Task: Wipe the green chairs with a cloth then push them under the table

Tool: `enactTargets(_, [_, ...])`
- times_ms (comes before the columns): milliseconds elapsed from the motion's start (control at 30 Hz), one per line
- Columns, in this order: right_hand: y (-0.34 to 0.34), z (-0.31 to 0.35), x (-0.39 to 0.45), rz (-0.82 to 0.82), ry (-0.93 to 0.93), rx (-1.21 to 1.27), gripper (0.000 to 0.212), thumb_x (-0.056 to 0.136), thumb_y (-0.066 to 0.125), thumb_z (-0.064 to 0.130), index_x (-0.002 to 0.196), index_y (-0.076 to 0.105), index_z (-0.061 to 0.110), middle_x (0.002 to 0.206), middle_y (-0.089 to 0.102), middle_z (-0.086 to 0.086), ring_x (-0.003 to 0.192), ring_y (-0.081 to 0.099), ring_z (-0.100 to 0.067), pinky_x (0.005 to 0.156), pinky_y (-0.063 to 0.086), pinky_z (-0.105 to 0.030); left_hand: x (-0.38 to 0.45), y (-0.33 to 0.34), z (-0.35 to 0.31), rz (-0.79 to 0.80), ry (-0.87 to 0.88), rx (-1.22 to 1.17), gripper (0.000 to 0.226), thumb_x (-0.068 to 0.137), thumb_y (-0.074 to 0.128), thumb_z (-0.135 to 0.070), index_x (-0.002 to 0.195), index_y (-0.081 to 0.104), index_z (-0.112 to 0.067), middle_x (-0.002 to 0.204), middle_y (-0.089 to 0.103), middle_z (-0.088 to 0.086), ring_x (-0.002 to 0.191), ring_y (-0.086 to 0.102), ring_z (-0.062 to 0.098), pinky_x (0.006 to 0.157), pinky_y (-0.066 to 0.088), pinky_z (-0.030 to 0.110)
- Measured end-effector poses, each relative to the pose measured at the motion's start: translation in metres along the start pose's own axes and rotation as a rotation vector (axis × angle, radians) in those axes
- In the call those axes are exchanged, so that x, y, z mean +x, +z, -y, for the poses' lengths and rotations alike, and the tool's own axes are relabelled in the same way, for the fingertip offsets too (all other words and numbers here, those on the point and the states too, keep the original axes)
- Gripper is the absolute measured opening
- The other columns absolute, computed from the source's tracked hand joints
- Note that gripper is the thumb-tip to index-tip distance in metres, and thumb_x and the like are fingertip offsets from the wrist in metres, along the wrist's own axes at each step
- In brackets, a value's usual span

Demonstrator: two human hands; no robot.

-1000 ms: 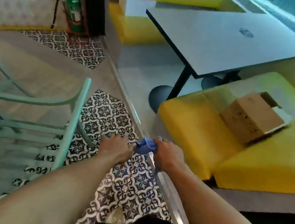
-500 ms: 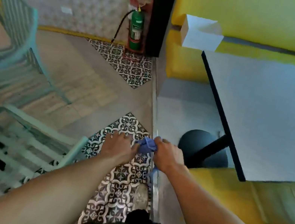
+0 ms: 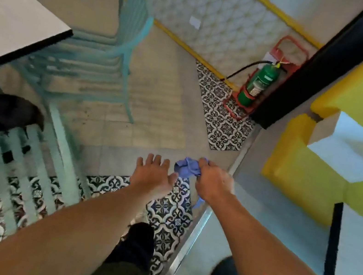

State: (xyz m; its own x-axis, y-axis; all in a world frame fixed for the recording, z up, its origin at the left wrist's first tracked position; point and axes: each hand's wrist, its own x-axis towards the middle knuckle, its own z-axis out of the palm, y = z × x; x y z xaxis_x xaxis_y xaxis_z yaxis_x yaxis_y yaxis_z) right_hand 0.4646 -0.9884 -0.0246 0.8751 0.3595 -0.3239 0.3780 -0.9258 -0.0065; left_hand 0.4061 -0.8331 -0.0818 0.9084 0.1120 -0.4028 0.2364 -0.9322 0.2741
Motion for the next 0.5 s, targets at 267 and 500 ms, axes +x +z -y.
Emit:
enactTargets(267, [-0.032, 0.120, 0.152, 0.120, -0.435, -0.212, 0.054, 0.088, 0.051, 0.016, 0.139, 0.038, 0.023, 0.132, 0.051, -0.009, 0.113, 0.055, -0.033, 0.085, 0.044, -0.036, 0.065, -0.044, 0.095, -0.161, -0.410, -0.227, 0.058, 0.097, 0.024, -0.053, 0.139, 0.039, -0.016, 0.148, 0.035, 0.013, 0.140, 0.023, 0.030, 0.114, 0.016, 0.052])
enactTargets(500, [-0.053, 0.292, 0.196, 0.098, -0.971, -0.265, 0.046, 0.082, 0.053, 0.017, 0.127, 0.052, 0.026, 0.124, 0.055, -0.011, 0.103, 0.058, -0.035, 0.075, 0.044, -0.038, 0.018, -0.066, 0.204, -0.399, -0.927, -0.494, 0.061, 0.097, 0.023, -0.055, 0.142, 0.034, -0.017, 0.152, 0.030, 0.013, 0.143, 0.018, 0.030, 0.116, 0.013, 0.054])
